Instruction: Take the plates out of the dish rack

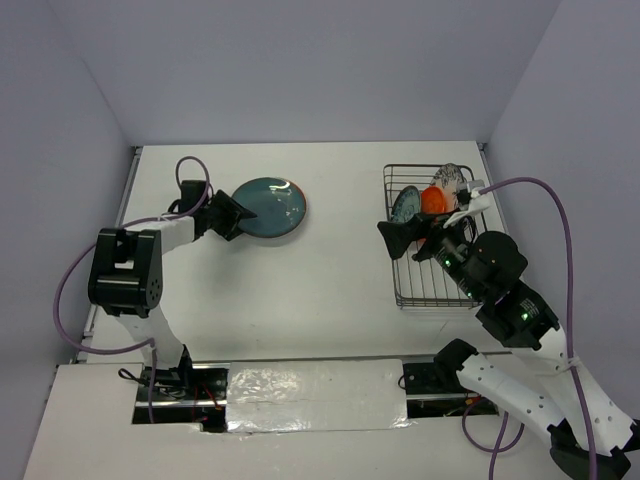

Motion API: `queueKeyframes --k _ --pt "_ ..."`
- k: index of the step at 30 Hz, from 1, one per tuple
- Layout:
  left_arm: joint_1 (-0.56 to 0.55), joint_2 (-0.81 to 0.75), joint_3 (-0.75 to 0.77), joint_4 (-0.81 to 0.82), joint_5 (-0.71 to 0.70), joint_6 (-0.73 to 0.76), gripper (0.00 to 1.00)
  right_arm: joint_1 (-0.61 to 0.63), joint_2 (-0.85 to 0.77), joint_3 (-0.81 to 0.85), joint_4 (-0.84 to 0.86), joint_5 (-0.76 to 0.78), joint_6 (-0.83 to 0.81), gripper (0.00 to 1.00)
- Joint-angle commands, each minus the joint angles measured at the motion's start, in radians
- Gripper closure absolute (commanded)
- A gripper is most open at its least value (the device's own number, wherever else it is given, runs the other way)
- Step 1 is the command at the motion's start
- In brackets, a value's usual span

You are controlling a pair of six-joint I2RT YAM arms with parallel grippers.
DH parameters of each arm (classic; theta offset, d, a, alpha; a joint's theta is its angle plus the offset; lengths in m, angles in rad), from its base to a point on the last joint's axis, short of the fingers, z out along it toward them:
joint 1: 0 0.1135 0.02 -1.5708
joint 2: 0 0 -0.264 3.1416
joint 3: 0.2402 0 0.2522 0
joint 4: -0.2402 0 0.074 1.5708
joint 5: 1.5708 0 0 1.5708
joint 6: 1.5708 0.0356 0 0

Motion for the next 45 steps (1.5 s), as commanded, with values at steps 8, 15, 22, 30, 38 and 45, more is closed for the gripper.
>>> queueKeyframes --k 8,15,22,30,38,45 --pt "-0.029 0.033 0.090 -0.071 -0.023 0.056 0.39 -0.001 -0.011 -0.017 0.004 0.017 -0.018 0.00" --pt "-0.039 0.048 0.105 -0.129 -0.033 0.070 0.26 -0.001 -0.011 -0.023 0.007 0.017 -0.018 0.00" --pt "-0.039 0.030 0.119 -0.197 -0.079 0.082 0.00 -0.001 -0.015 -0.023 0.005 0.018 -0.020 0.00" --pt "-0.050 0.034 0.191 -0.329 -0.142 0.108 0.00 -0.001 -0.021 -0.019 -0.001 0.023 -0.020 0.00" --pt "-0.070 0.097 0.297 -0.457 -0.150 0.146 0.01 -0.001 -0.021 -0.009 -0.008 0.031 -0.023 0.00" --pt "-0.081 0.154 0.391 -0.625 -0.202 0.168 0.00 -0.001 -0.019 -0.014 -0.002 0.024 -0.018 0.00"
